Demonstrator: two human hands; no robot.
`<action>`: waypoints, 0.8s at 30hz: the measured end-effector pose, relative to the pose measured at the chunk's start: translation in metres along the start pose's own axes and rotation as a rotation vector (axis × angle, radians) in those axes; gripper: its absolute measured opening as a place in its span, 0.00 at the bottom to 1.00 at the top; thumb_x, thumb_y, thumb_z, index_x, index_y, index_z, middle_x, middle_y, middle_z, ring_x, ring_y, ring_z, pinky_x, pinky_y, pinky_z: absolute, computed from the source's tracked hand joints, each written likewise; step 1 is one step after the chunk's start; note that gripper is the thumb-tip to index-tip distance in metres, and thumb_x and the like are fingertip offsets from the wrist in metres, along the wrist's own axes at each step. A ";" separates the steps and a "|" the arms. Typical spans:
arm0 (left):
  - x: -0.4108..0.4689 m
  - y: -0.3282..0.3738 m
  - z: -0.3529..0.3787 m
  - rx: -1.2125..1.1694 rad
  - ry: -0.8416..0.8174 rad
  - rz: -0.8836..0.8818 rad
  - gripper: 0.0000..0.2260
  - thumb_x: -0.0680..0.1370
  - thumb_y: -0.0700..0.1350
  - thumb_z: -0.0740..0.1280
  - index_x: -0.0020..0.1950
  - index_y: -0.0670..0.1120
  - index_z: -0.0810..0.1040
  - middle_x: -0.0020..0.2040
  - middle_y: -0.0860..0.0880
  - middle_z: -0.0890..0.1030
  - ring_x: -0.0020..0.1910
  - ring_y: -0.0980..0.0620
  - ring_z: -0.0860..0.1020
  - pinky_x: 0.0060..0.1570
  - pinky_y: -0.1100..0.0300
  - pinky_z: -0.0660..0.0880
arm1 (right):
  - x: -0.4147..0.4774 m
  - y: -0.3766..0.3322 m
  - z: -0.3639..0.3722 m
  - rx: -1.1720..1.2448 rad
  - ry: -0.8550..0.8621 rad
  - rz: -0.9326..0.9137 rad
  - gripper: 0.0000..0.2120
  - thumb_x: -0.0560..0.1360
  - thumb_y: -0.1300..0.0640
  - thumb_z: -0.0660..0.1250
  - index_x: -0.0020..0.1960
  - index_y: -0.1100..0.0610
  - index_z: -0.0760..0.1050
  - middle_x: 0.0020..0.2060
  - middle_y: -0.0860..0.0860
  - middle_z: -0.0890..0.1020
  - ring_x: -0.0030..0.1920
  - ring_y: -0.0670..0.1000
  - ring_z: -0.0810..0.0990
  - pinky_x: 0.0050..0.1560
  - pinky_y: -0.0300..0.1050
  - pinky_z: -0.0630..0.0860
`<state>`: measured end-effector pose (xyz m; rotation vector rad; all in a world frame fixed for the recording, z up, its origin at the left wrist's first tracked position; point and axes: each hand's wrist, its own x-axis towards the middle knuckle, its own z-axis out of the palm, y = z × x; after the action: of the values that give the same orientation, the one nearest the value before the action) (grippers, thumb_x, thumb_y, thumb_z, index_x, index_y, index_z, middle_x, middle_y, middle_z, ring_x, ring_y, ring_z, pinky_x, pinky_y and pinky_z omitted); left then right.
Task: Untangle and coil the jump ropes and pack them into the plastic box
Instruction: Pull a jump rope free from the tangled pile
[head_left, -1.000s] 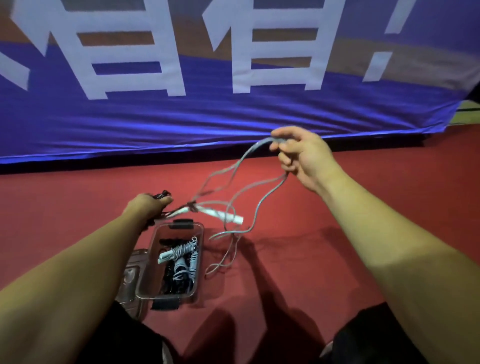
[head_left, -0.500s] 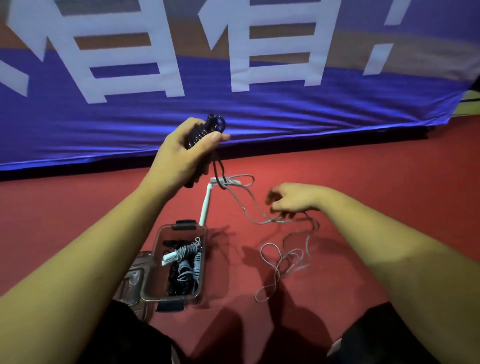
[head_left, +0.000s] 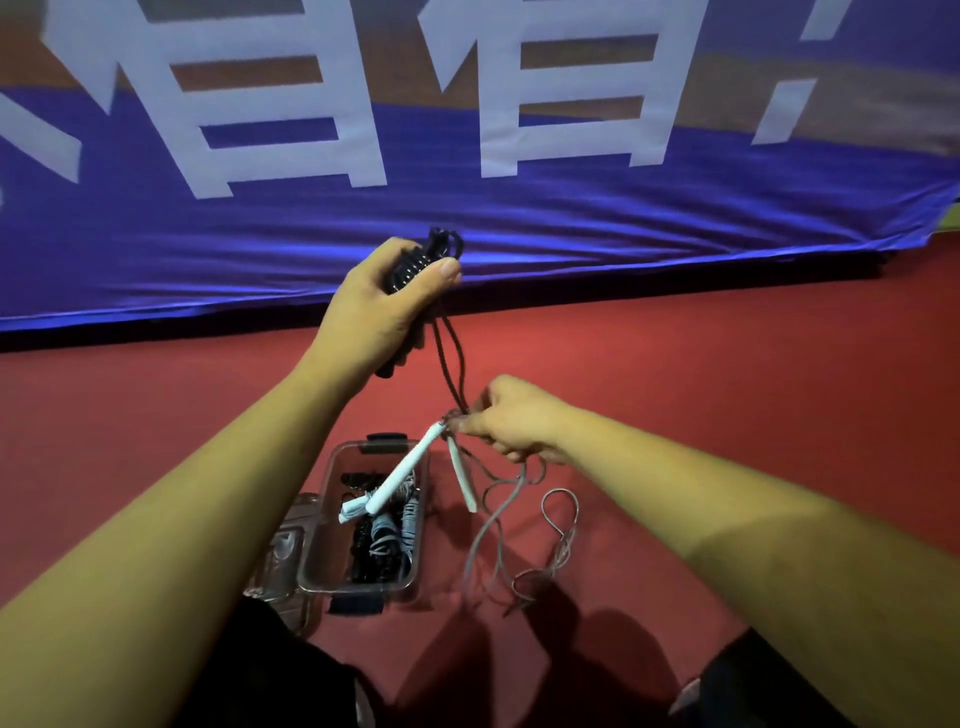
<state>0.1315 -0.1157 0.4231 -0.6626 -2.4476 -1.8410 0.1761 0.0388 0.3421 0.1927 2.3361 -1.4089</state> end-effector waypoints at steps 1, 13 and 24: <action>0.003 -0.010 -0.004 0.066 0.032 -0.043 0.17 0.75 0.61 0.69 0.49 0.48 0.73 0.43 0.38 0.83 0.23 0.45 0.71 0.21 0.56 0.66 | 0.000 -0.001 -0.005 -0.272 0.078 -0.023 0.13 0.74 0.52 0.72 0.40 0.60 0.74 0.23 0.51 0.69 0.22 0.50 0.64 0.24 0.38 0.62; 0.010 -0.130 -0.006 0.510 0.003 -0.389 0.18 0.73 0.62 0.70 0.45 0.47 0.76 0.30 0.49 0.79 0.22 0.50 0.76 0.22 0.62 0.70 | -0.009 -0.015 -0.028 0.611 0.219 -0.426 0.11 0.81 0.59 0.61 0.43 0.63 0.76 0.25 0.55 0.71 0.18 0.43 0.62 0.23 0.38 0.57; 0.003 -0.139 -0.041 0.717 -0.008 -0.616 0.23 0.72 0.67 0.69 0.54 0.51 0.76 0.37 0.46 0.82 0.27 0.47 0.79 0.21 0.63 0.70 | -0.024 -0.005 -0.108 0.528 0.433 -0.435 0.14 0.81 0.60 0.60 0.37 0.57 0.73 0.44 0.54 0.80 0.39 0.47 0.78 0.37 0.39 0.73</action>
<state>0.0721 -0.1829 0.3089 0.1423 -3.2297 -0.8520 0.1676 0.1328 0.4003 0.1505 2.3644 -2.3999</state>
